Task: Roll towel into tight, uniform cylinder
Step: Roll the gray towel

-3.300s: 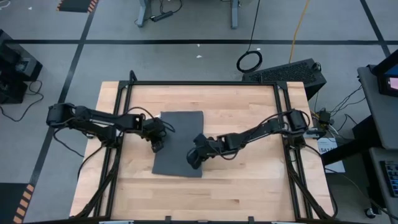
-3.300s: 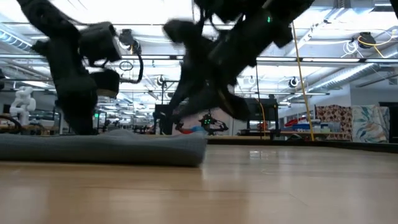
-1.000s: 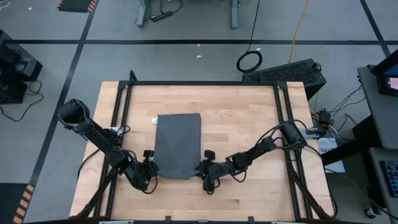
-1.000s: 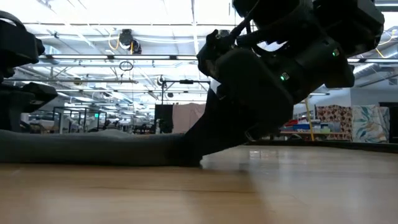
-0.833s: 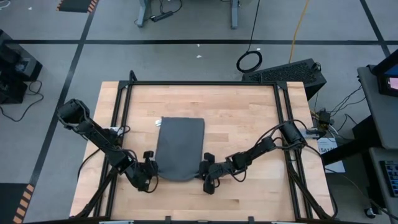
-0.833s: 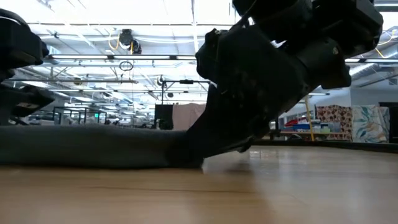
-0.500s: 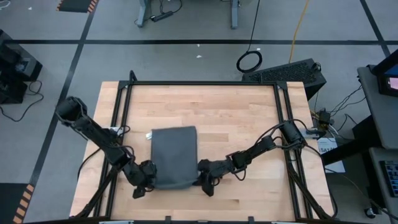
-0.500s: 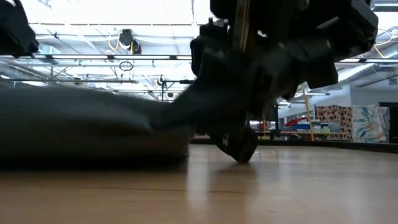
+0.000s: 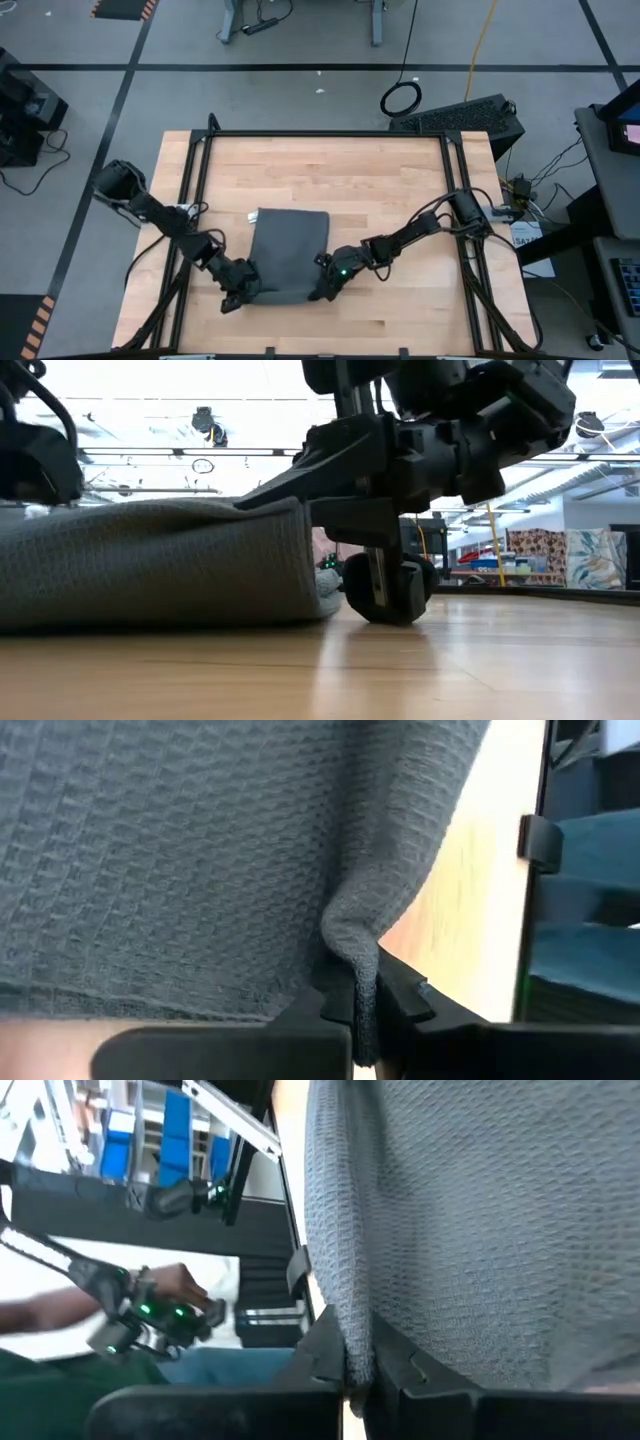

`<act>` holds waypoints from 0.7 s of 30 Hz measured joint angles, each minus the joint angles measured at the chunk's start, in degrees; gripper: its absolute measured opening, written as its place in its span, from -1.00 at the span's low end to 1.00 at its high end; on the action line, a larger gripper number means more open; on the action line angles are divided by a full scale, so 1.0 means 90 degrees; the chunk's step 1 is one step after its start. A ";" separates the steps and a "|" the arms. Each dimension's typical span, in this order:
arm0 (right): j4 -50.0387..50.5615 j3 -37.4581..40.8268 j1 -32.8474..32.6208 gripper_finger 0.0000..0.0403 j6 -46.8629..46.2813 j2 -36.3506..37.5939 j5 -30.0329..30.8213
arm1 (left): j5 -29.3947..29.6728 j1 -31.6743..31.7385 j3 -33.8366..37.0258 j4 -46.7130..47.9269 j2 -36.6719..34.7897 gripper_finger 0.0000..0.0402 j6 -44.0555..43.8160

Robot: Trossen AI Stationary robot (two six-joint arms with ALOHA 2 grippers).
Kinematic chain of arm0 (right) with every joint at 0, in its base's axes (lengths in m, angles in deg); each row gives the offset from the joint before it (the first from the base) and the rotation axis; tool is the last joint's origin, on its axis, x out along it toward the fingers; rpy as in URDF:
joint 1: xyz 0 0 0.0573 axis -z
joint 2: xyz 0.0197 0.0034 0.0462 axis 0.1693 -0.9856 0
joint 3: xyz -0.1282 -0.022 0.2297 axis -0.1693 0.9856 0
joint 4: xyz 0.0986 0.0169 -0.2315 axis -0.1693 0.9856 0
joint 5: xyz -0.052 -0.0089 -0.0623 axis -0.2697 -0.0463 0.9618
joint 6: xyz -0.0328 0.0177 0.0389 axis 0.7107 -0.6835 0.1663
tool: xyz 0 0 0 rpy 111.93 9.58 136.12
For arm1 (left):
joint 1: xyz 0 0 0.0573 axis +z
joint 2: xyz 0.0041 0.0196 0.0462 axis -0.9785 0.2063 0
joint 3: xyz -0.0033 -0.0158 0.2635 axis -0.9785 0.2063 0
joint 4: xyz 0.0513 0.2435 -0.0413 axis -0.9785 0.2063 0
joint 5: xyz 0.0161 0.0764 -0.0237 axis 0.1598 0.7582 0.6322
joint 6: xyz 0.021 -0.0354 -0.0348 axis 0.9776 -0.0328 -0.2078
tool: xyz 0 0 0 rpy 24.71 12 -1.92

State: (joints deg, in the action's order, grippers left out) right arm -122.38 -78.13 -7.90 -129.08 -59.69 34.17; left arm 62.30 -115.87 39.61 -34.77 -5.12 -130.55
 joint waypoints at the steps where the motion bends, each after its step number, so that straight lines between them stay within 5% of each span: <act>1: 0.0001 0.0000 0.0024 -0.99 -0.0116 0.0000 -0.0030 | -0.0122 0.0060 0.0036 -0.0057 0.0018 -0.96 -0.0070; 9: 0.0160 0.0010 -0.0046 -0.94 -0.0973 0.0006 -0.0025 | -0.1402 0.0688 0.0057 -0.0444 0.0030 -0.96 -0.0648; 15: 0.0439 0.0002 -0.0128 -0.75 -0.1547 0.0017 0.0534 | -0.1486 0.1056 0.0057 -0.0220 0.0110 -0.96 -0.0924; 21: 0.0529 0.0017 -0.0278 -0.45 -0.1074 0.0127 0.0707 | -0.1844 0.1307 0.0039 -0.0391 0.0482 -0.96 -0.1221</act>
State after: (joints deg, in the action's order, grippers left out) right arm -117.62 -77.98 -10.40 -138.74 -58.55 40.54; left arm 45.70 -104.11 39.96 -38.29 -0.78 -141.54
